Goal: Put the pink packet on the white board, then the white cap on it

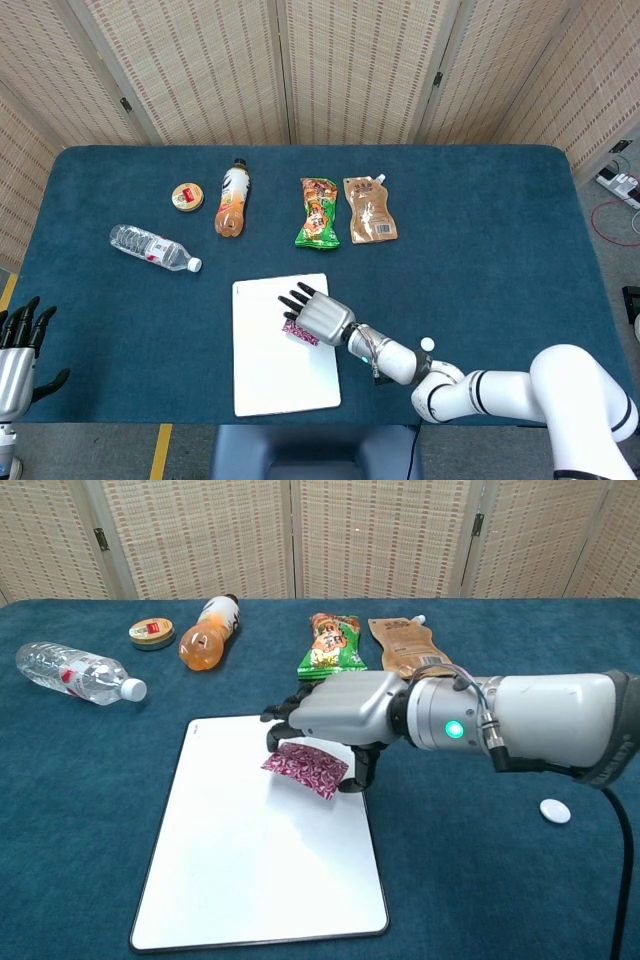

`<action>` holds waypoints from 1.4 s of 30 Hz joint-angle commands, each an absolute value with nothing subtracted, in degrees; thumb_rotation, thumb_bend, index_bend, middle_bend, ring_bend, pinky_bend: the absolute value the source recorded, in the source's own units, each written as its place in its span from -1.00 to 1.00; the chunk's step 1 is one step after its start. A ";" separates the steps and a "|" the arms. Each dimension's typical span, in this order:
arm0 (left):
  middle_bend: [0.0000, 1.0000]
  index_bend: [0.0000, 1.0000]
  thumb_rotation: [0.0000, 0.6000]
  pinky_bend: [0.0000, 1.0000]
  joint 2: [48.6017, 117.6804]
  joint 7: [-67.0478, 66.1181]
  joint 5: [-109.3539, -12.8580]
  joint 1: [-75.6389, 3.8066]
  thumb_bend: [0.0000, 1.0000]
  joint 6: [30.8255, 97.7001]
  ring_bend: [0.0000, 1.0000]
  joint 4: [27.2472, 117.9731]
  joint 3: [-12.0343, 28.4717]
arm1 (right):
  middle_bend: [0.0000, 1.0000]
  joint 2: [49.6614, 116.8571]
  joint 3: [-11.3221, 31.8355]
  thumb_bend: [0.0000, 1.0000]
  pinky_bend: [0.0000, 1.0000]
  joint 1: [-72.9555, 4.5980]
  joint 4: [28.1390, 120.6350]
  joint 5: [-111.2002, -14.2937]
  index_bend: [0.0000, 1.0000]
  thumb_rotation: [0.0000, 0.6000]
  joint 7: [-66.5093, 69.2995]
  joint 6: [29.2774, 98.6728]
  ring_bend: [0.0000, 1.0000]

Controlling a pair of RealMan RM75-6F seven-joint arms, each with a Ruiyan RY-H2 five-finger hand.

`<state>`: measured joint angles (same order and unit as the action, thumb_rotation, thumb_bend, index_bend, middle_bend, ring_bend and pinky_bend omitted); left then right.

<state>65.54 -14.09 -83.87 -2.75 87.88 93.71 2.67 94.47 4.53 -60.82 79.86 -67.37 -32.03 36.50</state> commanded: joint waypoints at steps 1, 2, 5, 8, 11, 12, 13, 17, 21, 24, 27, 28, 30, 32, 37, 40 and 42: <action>-0.94 -0.74 1.00 -1.00 65.58 -13.84 -84.02 -2.73 -0.53 87.91 -0.81 93.65 2.61 | -0.99 95.12 4.80 -0.34 -1.00 -61.50 79.43 -66.34 -0.92 1.00 -32.95 36.51 -1.00; -0.94 -0.74 1.00 -1.00 65.60 -13.69 -84.12 -2.71 -0.53 87.96 -0.81 93.60 2.59 | -1.00 95.07 4.77 -0.34 -1.00 -61.56 79.58 -66.05 -0.98 1.00 -33.13 36.60 -1.00; -0.94 -0.74 1.00 -1.00 65.61 -13.31 -84.20 -2.62 -0.53 88.01 -0.81 93.37 2.51 | -1.00 93.97 4.32 -0.34 -1.00 -61.02 80.94 -65.87 -1.00 1.00 -33.20 37.73 -1.00; -0.94 -0.74 1.00 -1.00 65.63 -13.13 -84.26 -2.71 -0.53 87.90 -0.81 93.14 2.54 | -1.00 91.38 3.30 -0.34 -1.00 -59.55 83.72 -66.57 -1.00 1.00 -32.91 39.77 -1.00; -0.94 -0.74 1.00 -1.00 65.77 -12.94 -84.47 -2.81 -0.53 87.87 -0.80 92.96 2.56 | -1.00 87.55 1.78 -0.34 -1.00 -57.05 87.39 -68.15 -1.00 1.00 -32.13 42.99 -1.00; -0.94 -0.74 1.00 -1.00 65.81 -12.88 -84.53 -2.85 -0.53 87.85 -0.80 92.93 2.56 | -0.99 86.38 1.31 -0.34 -1.00 -56.08 88.44 -68.73 -1.00 1.00 -31.85 44.34 -1.00; -0.94 -0.74 1.00 -1.00 65.91 -12.80 -84.66 -2.92 -0.53 87.84 -0.80 92.87 2.57 | -0.98 84.84 0.59 -0.34 -1.00 -54.66 89.76 -69.54 -1.00 1.00 -31.40 46.19 -1.00; -0.94 -0.74 1.00 -1.00 66.19 -12.88 -85.05 -3.24 -0.53 87.57 -0.81 92.82 2.56 | -0.96 79.68 -2.25 -0.34 -1.00 -50.06 93.65 -72.64 -0.86 1.00 -29.61 51.50 -1.00; -0.94 -0.74 1.00 -1.00 66.32 -12.91 -85.69 -3.54 -0.53 87.70 -0.81 93.02 2.65 | -0.94 75.37 -5.71 -0.34 -1.00 -45.58 95.62 -76.49 -0.72 1.00 -28.79 56.25 -1.00; -0.94 -0.74 1.00 -1.00 66.30 -13.09 -85.97 -3.76 -0.53 87.52 -0.81 93.19 2.62 | -0.91 73.60 -8.26 -0.34 -1.00 -42.03 95.50 -79.20 -0.67 1.00 -27.63 59.48 -1.00; -0.94 -0.74 1.00 -1.00 66.28 -13.31 -86.40 -4.00 -0.53 87.51 -0.81 93.51 2.63 | -0.89 72.83 -10.31 -0.34 -1.00 -38.90 94.38 -81.14 -0.62 1.00 -25.30 61.45 -1.00; -0.94 -0.74 1.00 -1.00 66.29 -13.36 -86.56 -4.06 -0.53 87.58 -0.81 93.63 2.66 | -0.89 72.80 -10.89 -0.34 -1.00 -37.90 93.63 -81.79 -0.61 1.00 -24.44 61.91 -1.00; -0.94 -0.74 1.00 -1.00 66.30 -13.41 -86.78 -4.14 -0.53 87.64 -0.81 93.79 2.66 | -0.88 73.21 -11.54 -0.34 -1.00 -36.58 92.12 -82.76 -0.61 1.00 -23.00 62.37 -1.00; -0.94 -0.74 1.00 -1.00 66.33 -13.46 -86.98 -4.22 -0.53 87.65 -0.81 93.95 2.63 | -0.88 73.78 -12.14 -0.34 -1.00 -35.35 90.35 -83.27 -0.60 1.00 -21.89 62.17 -1.00; -0.94 -0.74 1.00 -1.00 66.35 -13.46 -87.29 -4.21 -0.53 87.83 -0.81 94.00 2.53 | -0.88 75.40 -11.96 -0.34 -1.00 -33.14 86.48 -83.30 -0.52 1.00 -19.47 61.60 -1.00; -0.94 -0.74 1.00 -1.00 66.30 -13.34 -87.27 -4.08 -0.53 88.03 -0.81 93.97 2.50 | -0.87 76.28 -11.42 -0.34 -1.00 -32.50 84.62 -83.40 -0.46 1.00 -17.92 60.91 -1.00; -0.94 -0.74 1.00 -1.00 66.29 -13.30 -87.20 -4.00 -0.53 88.04 -0.81 93.93 2.42 | -0.87 76.79 -11.13 -0.34 -1.00 -32.35 83.68 -83.52 -0.45 1.00 -17.32 60.21 -1.00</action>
<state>66.29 -13.31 -87.21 -4.00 88.04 93.93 2.43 76.36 -11.40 -32.60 84.23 -83.39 -17.71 60.68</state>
